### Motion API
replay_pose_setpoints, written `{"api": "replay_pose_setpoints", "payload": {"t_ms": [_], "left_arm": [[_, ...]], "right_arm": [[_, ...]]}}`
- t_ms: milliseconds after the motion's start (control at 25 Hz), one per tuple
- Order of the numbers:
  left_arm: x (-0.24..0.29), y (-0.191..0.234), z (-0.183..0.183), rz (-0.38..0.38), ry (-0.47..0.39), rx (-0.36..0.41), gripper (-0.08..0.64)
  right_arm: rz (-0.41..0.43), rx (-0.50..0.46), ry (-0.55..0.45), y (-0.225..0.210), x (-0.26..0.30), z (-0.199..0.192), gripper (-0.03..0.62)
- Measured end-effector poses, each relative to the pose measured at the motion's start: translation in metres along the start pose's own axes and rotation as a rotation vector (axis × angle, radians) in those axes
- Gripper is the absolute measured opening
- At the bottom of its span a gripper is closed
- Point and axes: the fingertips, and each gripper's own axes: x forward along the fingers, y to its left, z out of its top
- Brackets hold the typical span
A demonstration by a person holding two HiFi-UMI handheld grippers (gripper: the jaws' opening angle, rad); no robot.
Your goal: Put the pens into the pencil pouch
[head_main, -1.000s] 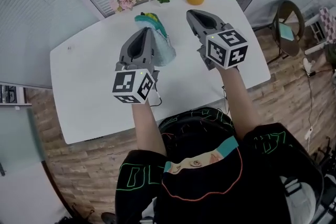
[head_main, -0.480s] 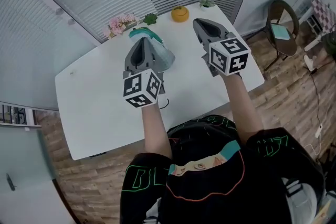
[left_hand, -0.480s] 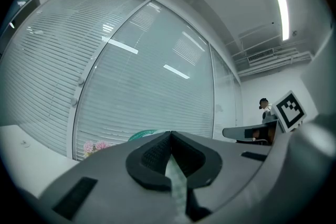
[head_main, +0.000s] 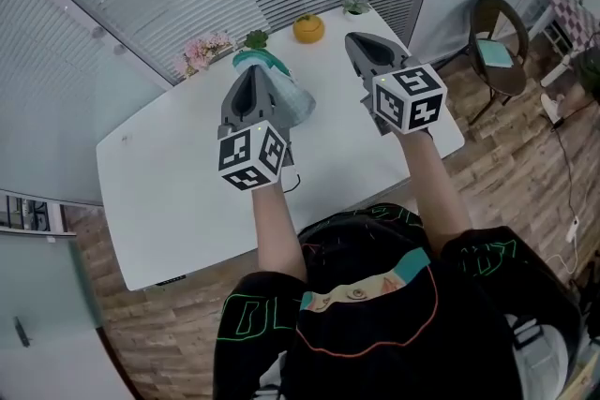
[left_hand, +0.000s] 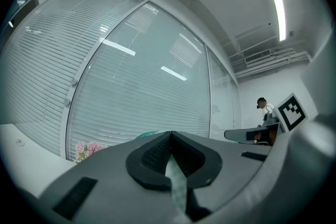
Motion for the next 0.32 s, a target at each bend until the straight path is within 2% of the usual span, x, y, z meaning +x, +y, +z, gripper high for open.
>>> {"api": "replay_pose_setpoints", "payload": {"t_ms": [320], "left_arm": [[-0.002, -0.008, 0.002, 0.018, -0.010, -0.003, 0.000]], "right_arm": [[0.006, -0.024, -0.014, -0.005, -0.012, 0.005, 0.003]]}}
